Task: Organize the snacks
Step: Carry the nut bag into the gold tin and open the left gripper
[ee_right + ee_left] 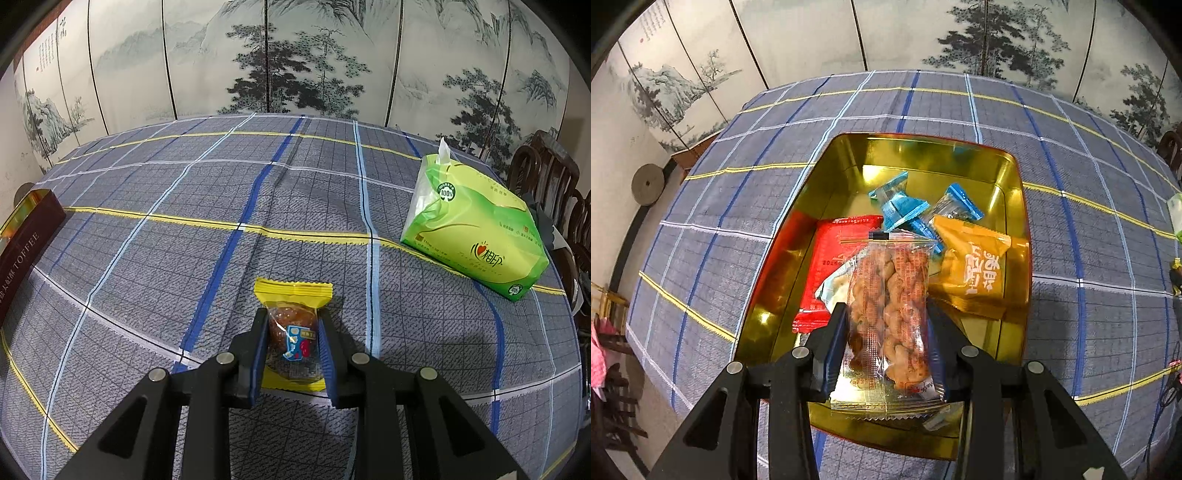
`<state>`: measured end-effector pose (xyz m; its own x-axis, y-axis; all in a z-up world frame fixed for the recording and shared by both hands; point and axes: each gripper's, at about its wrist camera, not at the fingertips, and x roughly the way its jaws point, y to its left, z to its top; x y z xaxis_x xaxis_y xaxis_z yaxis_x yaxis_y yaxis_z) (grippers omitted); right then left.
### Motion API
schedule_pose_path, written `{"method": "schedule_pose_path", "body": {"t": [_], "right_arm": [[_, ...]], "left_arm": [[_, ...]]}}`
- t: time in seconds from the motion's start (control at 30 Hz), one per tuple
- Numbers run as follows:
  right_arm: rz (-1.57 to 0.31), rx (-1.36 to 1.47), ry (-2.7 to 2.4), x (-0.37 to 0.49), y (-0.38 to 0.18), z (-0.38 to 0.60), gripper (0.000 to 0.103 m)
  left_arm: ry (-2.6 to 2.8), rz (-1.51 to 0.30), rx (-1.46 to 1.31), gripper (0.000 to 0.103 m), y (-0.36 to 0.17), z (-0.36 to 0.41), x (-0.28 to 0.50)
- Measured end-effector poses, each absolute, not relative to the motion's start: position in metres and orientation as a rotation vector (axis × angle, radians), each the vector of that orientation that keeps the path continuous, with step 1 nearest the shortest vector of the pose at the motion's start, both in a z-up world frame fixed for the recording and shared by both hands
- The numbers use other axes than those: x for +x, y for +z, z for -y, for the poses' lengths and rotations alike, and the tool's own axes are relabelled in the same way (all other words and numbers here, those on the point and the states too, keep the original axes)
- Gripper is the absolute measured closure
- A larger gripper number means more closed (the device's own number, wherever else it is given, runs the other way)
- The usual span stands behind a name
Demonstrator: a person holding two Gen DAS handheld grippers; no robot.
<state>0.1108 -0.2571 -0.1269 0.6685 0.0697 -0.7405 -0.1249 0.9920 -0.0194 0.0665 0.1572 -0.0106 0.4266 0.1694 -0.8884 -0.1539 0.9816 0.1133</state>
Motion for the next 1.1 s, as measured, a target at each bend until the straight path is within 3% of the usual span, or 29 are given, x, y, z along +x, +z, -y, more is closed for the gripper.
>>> {"method": "schedule_pose_path", "body": {"t": [0.33,0.53,0.63,1.1], "right_arm": [[-0.831,-0.075,0.108,0.11,-0.126,0.257,0.077],[-0.831,-0.075,0.108,0.11,-0.126,0.257,0.077],[-0.831,-0.075,0.108,0.11,-0.126,0.257,0.077],[-0.831,-0.082,0.104,0.11,-0.126,0.257,0.077]], "left_arm": [[0.201,-1.107,0.029,0.064,-0.011,-0.158,0.068],[0.193,-1.095,0.023,0.045,-0.006,-0.158,0.066],[0.189,-1.082,0.033,0.04,-0.002,-0.155,0.066],[0.163,-1.01,-0.013,0.032,0.03,-0.157,0.051]]}}
